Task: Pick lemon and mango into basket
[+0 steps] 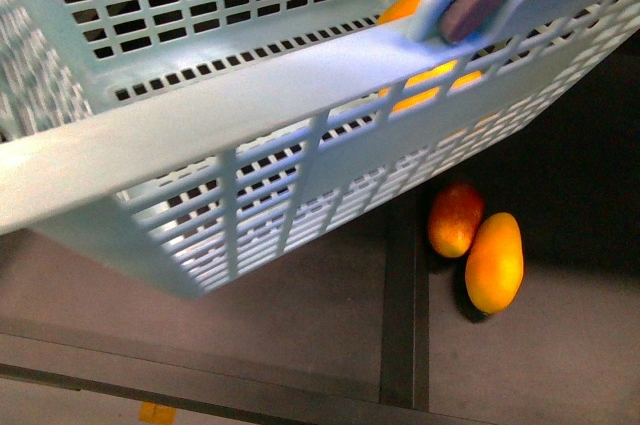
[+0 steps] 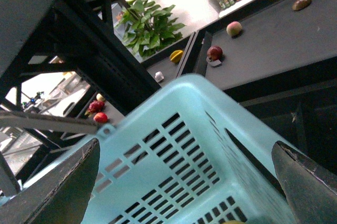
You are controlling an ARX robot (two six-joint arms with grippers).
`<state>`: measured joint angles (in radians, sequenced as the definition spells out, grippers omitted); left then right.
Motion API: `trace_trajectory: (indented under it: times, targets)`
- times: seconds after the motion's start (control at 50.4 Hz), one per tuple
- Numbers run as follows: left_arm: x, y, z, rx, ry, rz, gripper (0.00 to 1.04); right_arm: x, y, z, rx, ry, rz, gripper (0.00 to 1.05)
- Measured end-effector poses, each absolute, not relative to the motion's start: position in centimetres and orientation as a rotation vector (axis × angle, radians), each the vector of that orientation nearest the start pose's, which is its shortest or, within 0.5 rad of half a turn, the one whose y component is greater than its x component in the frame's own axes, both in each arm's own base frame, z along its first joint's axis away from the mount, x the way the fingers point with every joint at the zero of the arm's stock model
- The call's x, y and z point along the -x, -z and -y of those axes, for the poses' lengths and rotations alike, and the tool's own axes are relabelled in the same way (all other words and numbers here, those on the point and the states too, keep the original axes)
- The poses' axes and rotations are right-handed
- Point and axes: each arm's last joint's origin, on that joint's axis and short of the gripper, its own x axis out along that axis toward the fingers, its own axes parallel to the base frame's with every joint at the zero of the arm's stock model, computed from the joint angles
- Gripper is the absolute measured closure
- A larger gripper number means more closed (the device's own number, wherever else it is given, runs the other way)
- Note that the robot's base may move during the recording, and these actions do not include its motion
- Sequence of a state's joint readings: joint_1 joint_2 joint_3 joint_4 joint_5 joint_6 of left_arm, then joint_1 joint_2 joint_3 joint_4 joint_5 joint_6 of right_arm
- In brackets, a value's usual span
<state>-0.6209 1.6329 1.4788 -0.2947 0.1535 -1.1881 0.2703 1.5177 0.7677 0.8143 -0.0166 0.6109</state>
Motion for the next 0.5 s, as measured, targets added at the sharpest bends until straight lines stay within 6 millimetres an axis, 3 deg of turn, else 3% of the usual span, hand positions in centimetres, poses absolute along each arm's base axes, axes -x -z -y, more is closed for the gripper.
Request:
trace_trajectory:
  times: [0.238,0.496]
  targets:
    - [-30.2,-34.7,22.1,1.002,0.389,-0.829,1.0,-29.1,-26.4,-5.8,-0.606,-0.27,-0.02,0.09]
    - [-30.2,-34.7,22.1,1.004,0.396,-0.835,1.0,-23.3,-27.8,-1.0,-0.455,-0.118,-0.101,0.09]
